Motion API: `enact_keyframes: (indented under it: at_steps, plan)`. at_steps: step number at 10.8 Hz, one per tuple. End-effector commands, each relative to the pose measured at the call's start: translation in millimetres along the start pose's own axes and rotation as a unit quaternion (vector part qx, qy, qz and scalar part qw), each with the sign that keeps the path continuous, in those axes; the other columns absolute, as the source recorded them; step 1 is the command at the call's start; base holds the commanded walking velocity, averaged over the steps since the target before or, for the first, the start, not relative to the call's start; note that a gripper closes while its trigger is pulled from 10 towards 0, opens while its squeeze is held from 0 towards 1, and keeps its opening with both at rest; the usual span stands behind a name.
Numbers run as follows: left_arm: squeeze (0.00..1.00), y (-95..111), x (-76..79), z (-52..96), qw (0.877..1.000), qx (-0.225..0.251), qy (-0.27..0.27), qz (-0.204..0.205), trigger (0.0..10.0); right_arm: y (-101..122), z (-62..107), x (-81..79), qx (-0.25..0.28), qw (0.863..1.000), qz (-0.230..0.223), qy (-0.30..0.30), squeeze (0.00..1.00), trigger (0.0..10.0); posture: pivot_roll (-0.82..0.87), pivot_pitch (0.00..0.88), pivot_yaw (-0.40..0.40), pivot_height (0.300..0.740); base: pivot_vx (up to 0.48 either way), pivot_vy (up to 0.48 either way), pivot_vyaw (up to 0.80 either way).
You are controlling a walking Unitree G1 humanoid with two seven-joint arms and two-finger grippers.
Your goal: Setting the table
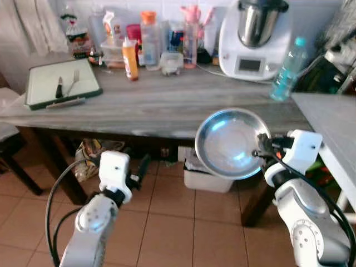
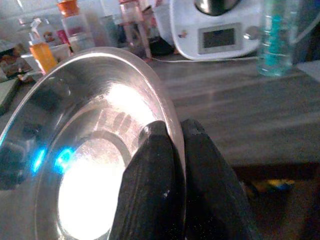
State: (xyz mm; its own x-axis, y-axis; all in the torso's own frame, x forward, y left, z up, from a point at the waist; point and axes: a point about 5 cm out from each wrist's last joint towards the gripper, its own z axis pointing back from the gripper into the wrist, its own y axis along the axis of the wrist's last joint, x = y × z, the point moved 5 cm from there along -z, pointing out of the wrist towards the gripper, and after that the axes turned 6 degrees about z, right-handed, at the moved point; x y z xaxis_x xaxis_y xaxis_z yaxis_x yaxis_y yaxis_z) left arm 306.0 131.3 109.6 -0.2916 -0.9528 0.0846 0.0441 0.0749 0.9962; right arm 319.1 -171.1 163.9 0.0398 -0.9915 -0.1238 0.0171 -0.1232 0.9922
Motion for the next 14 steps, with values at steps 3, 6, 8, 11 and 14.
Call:
enact_keyframes:
  at_steps: [3,6,8,11,14]
  plan:
    - [0.00,-1.0,-4.5,1.7,1.000,-0.004,0.006,-0.003,10.0,3.8,-0.6,-9.2,0.007,1.000,-0.005,0.014,0.00,10.0,0.01,0.031,-0.005,0.740,0.366,0.000,0.00]
    - [0.00,-1.7,-3.6,1.5,1.000,-0.005,0.005,-0.002,10.0,3.6,-0.4,-8.5,0.007,1.000,-0.003,0.012,0.00,10.0,0.01,0.031,-0.008,0.740,0.359,0.000,0.00]
    - [0.00,-2.5,-3.5,1.2,1.000,-0.006,0.005,-0.002,10.0,4.5,-1.2,-8.7,0.009,1.000,-0.003,0.012,0.00,10.0,0.01,0.030,-0.008,0.740,0.351,0.000,0.00]
    - [0.00,-2.9,-3.4,0.3,1.000,-0.007,0.005,-0.003,10.0,5.3,-1.7,-7.9,0.010,1.000,-0.003,0.010,0.00,10.0,0.01,0.028,-0.007,0.740,0.335,0.000,0.00]
    - [0.00,-4.2,-3.4,2.0,1.000,-0.010,0.003,-0.006,10.0,5.2,-2.1,-8.3,0.010,1.000,-0.001,0.010,0.00,10.0,0.01,0.026,-0.008,0.740,0.000,0.000,0.00]
